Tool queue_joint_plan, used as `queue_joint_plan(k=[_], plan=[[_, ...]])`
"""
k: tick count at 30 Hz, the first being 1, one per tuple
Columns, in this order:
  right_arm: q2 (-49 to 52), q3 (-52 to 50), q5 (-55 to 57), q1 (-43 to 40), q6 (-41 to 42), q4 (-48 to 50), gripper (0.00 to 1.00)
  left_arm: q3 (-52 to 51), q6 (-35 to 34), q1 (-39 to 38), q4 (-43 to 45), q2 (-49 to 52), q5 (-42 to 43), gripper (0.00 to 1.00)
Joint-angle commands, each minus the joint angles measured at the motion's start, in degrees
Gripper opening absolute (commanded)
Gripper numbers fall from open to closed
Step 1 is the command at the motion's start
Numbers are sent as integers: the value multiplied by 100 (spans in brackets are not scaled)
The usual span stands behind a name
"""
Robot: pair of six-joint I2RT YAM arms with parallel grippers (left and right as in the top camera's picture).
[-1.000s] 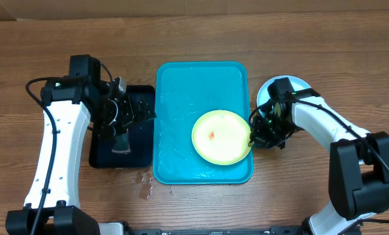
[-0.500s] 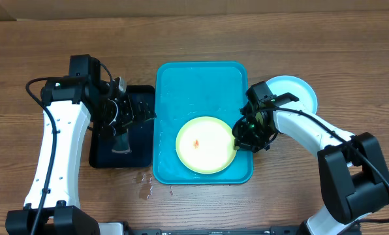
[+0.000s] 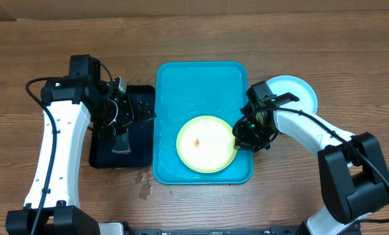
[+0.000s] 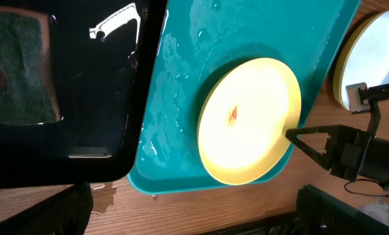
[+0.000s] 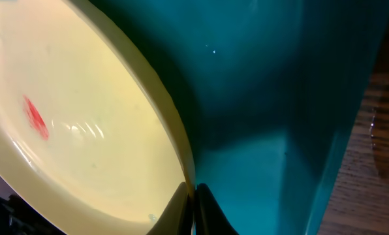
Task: Clean dirty plates on tray and stack at the side
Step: 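Grip the yellow plate's right rim with the right gripper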
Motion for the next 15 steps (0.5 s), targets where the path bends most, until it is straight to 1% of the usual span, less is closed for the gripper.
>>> queue_joint_plan(k=[1, 5, 7, 8, 9, 12, 15], plan=[[-68, -35, 85, 2, 17, 52, 4, 85, -81, 33, 9, 9, 105, 100], [-68, -35, 249, 2, 17, 50, 4, 87, -81, 33, 9, 9, 105, 100], [-68, -35, 247, 2, 17, 50, 15, 87, -81, 33, 9, 9, 105, 100], [-68, -35, 247, 7, 20, 52, 17, 87, -81, 33, 9, 9, 105, 100], [-68, -35, 247, 7, 20, 55, 19, 87, -81, 31, 9, 9, 105, 100], [-68, -35, 249, 7, 17, 70, 21, 87, -81, 33, 9, 9, 105, 100], [-68, -35, 249, 7, 17, 101, 29, 87, -81, 31, 9, 9, 105, 100]])
